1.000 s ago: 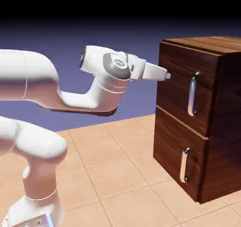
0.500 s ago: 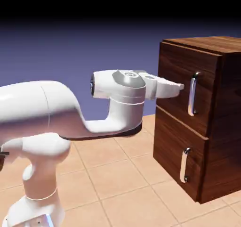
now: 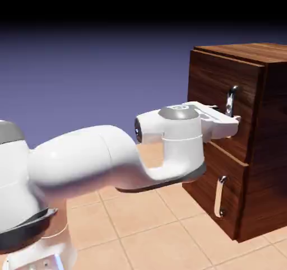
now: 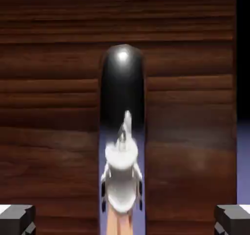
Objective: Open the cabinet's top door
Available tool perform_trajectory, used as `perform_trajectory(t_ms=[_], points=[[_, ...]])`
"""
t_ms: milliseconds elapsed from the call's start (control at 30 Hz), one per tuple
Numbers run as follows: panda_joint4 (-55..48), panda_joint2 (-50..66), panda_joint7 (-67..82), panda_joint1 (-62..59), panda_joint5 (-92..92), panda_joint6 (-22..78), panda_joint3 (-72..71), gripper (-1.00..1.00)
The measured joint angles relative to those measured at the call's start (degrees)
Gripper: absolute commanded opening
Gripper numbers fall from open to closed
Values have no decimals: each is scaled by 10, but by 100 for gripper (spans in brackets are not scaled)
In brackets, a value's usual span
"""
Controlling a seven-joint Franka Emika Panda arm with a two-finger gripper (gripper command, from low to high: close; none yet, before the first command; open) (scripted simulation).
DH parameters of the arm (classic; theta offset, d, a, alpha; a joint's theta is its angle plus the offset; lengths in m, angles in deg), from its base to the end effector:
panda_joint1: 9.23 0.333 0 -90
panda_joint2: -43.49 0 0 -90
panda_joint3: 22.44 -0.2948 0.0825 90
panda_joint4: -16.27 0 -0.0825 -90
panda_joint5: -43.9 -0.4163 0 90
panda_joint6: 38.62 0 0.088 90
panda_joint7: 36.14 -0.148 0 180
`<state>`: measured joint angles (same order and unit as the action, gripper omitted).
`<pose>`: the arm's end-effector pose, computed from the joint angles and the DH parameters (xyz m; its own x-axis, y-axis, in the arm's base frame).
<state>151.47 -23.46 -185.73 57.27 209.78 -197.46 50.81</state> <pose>0.5227 -0.0759 0.4485 0.0408 -0.7058 0.7072 0.0409 -0.7060 -0.7070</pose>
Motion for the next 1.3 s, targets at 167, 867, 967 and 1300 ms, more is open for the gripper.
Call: perform_trajectory(t_ms=[167, 867, 967, 1300], points=[[51, 44, -63, -62, 1, 40, -42, -100], [295, 121, -164, -422, -288, 237, -457, -100], [313, 116, -164, -457, -344, 250, -520, -100], [343, 94, -164, -577, -529, 255, -727, -100]])
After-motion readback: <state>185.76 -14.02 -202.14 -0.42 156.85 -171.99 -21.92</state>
